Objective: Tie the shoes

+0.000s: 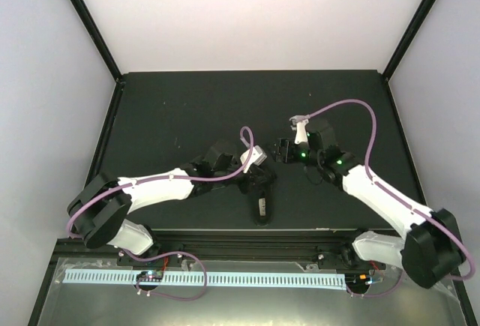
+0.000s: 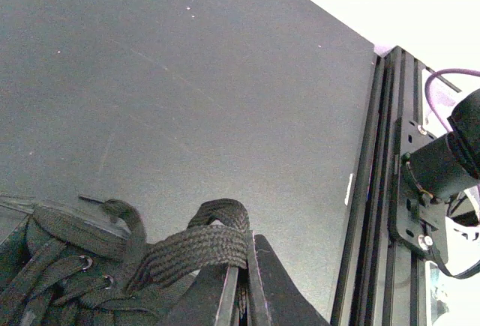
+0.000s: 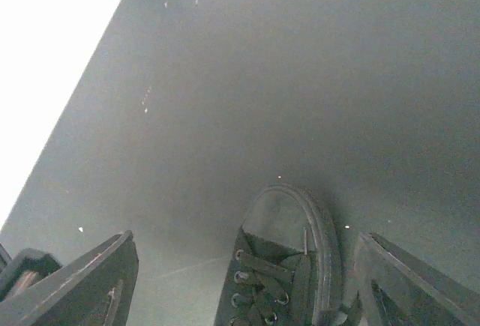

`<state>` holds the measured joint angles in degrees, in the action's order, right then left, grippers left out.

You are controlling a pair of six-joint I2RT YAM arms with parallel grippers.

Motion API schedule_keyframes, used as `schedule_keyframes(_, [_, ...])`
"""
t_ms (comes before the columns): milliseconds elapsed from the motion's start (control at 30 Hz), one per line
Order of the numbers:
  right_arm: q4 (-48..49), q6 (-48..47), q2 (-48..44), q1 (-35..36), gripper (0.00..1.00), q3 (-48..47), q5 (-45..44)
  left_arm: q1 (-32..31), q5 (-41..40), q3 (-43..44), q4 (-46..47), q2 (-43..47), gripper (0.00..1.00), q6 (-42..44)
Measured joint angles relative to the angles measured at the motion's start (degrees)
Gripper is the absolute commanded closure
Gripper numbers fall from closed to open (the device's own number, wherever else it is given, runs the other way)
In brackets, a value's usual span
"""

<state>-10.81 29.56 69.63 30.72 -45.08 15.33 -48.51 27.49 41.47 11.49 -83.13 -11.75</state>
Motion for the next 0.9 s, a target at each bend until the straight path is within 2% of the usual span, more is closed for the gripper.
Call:
schedule_keyframes(67, [0.4, -0.2, -3.6, -0.1, 0.21, 1.7, -1.3, 0.0, -0.6, -0.1, 0.1, 0.0, 0.99, -0.8])
schedule_keyframes(200, [2.7, 0.7, -12.1, -0.3, 0.39, 9.5, -1.9, 0.0, -1.8, -0.6, 0.2, 0.5, 0.98, -2.3])
schedule_keyframes(333, [6.6, 2.5, -17.7, -0.4, 0.5, 20.1, 0.5, 0.0, -2.1, -0.6, 0.2, 0.9, 0.98, -3.2])
schedule_keyframes(533, [13.3, 4.4, -21.7, -0.5, 0.51, 31.4, 7.1, 0.0, -2.2, -0.6, 0.1, 1.0, 0.98, -3.7])
schedule_keyframes(767, [20.3, 3.7, -19.0, -0.1, 0.52, 32.1, 12.5, 0.0, -2.4, -0.6, 0.0, 1.0, 0.98, -3.8])
schedule_keyframes(900, [23.6, 3.4, -15.2, 0.2, 0.59, 32.0, 13.6, 0.0, -2.4, -0.6, -0.1, 1.0, 0.98, -4.0])
